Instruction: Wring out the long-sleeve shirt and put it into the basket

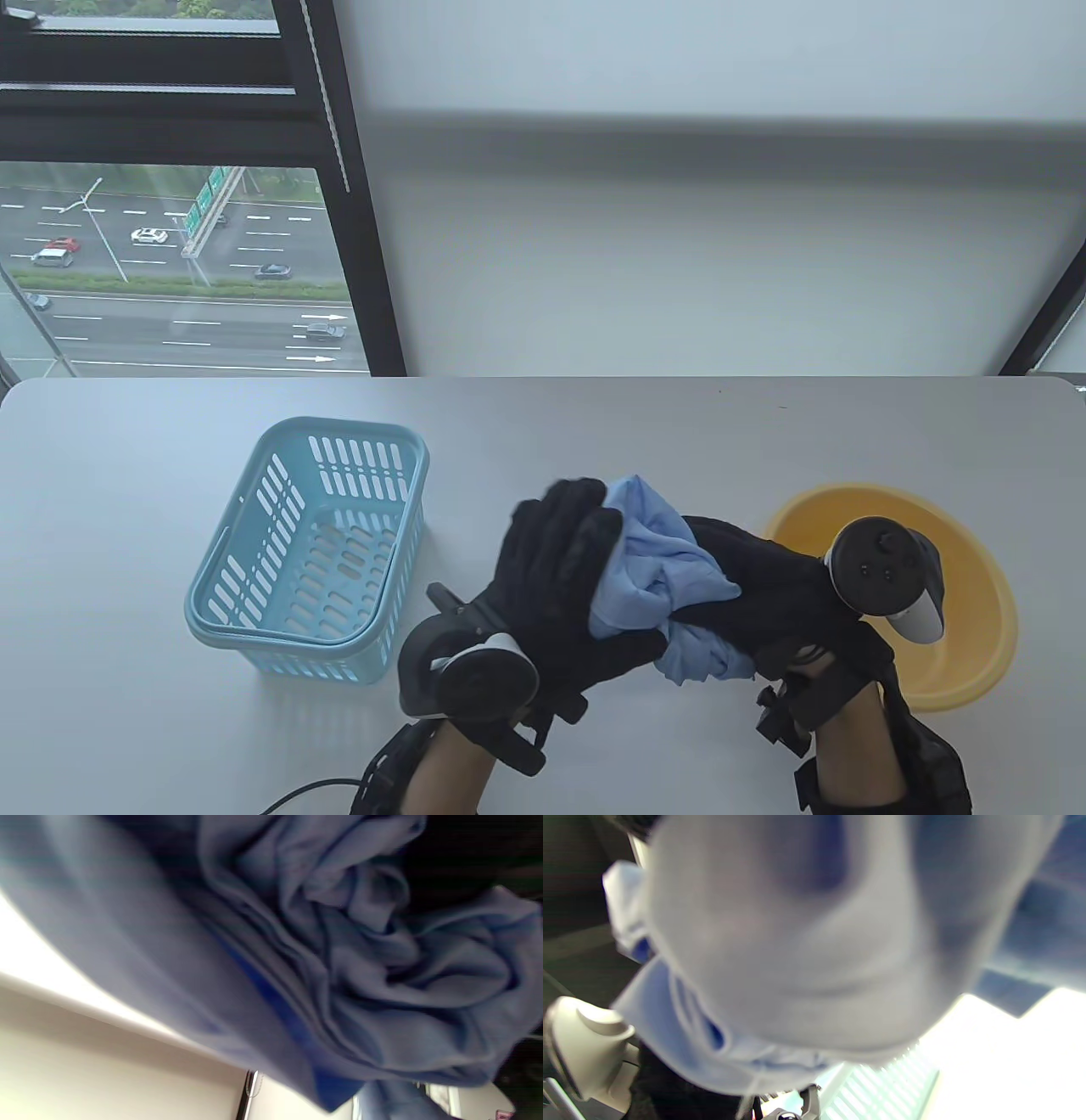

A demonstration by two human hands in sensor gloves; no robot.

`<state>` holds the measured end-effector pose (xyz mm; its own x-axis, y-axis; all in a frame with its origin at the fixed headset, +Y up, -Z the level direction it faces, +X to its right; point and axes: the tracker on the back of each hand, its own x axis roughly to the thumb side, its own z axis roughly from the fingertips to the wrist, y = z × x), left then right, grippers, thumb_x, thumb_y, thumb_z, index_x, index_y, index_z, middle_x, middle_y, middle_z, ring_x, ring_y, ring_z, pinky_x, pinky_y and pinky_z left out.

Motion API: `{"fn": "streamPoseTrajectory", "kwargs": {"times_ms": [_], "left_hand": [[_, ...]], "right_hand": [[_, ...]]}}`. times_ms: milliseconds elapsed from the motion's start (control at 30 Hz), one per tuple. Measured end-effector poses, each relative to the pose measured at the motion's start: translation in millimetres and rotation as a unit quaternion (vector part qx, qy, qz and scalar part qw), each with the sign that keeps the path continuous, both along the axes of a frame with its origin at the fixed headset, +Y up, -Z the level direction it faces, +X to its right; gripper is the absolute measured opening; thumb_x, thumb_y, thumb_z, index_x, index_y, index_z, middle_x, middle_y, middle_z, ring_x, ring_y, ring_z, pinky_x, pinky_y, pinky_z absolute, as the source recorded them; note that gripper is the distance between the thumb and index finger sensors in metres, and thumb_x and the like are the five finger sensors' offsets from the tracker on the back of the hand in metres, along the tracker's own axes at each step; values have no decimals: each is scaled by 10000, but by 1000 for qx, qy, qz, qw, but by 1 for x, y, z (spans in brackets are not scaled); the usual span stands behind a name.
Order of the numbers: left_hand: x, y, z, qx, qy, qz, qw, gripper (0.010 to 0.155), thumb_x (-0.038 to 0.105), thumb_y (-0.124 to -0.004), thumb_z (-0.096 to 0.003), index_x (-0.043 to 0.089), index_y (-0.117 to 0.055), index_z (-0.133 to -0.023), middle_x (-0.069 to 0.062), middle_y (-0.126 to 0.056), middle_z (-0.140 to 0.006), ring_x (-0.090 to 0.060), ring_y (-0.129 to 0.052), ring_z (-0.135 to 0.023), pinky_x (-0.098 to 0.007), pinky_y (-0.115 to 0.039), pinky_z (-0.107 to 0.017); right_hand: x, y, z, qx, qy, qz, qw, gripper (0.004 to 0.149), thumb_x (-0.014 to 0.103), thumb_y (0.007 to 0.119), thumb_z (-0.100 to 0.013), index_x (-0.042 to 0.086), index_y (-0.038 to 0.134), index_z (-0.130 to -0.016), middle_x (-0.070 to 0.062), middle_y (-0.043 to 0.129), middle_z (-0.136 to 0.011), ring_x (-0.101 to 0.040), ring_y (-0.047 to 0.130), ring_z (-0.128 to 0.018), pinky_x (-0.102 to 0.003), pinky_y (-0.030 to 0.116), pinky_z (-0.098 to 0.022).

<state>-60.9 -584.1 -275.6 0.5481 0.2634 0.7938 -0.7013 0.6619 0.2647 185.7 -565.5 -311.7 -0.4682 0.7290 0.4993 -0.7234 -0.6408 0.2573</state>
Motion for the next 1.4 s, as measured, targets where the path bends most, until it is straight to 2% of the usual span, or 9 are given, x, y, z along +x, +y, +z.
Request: {"fn": "streamPoseTrajectory", "kwargs": {"times_ms": [300,467,567,733,833,933,1033,1267,1400], "left_hand": [[-7,0,-1,31,53,40,997,799,753,-746,-549,195,-595,-1101,-95,-937,-914,-335,-1022,-697,-491,-877,-500],[-19,-2,-7,-20,38,132,990,766,751,-701,-554,170,-670,-1052,-81,-1016,-755,-296,-1078,-491,-435,-914,-345],[-27,-6,-13,-78,19,204,976,752,750,-678,-560,172,-682,-1041,-64,-1025,-729,-273,-1087,-460,-417,-921,-318],[-38,-19,-26,-191,-48,328,924,726,742,-668,-570,178,-702,-1027,-30,-1028,-679,-258,-1078,-418,-406,-913,-287],[-39,-25,-32,-244,-66,342,905,717,748,-651,-580,189,-701,-1026,7,-1021,-661,-218,-1075,-408,-385,-916,-279],[-34,-37,-39,-332,-97,370,862,712,754,-650,-583,194,-709,-1019,28,-1016,-643,-199,-1073,-393,-370,-917,-266],[-27,-52,-48,-424,-141,375,812,707,757,-659,-585,199,-718,-1014,34,-1012,-629,-192,-1068,-383,-363,-915,-255],[-19,-78,-60,-533,-187,369,737,715,773,-659,-585,205,-724,-1015,53,-1006,-622,-173,-1066,-384,-347,-918,-250],[-21,-81,-63,-556,-179,354,731,719,778,-661,-584,203,-728,-1011,56,-1008,-616,-167,-1069,-381,-343,-920,-248]], "right_hand": [[-4,-2,0,2,-22,-12,1000,624,542,869,-551,204,707,-1048,-117,770,-1020,-318,953,-622,-466,811,-496],[-21,4,17,83,-86,-13,993,608,604,804,-556,192,766,-1002,-100,837,-925,-294,970,-563,-450,819,-460],[-35,9,34,201,-146,3,969,578,612,777,-557,207,791,-969,-76,866,-882,-258,984,-537,-428,834,-449],[-59,9,57,361,-191,23,912,555,612,734,-563,215,792,-946,-50,873,-854,-215,990,-525,-398,846,-451],[-68,8,65,413,-208,48,885,547,610,715,-565,216,790,-937,-41,873,-847,-200,991,-524,-388,848,-456],[-73,8,70,452,-220,82,861,536,608,703,-569,222,793,-930,-32,876,-844,-187,994,-525,-380,852,-462],[-76,7,71,471,-219,111,847,528,597,710,-566,215,808,-916,-37,885,-828,-185,997,-514,-381,853,-459],[-79,3,64,484,-194,143,841,513,576,729,-552,199,837,-883,-50,903,-799,-192,1006,-490,-387,854,-450],[-79,0,59,474,-187,135,850,516,578,730,-550,198,836,-882,-49,903,-798,-191,1006,-489,-385,854,-450]]}}
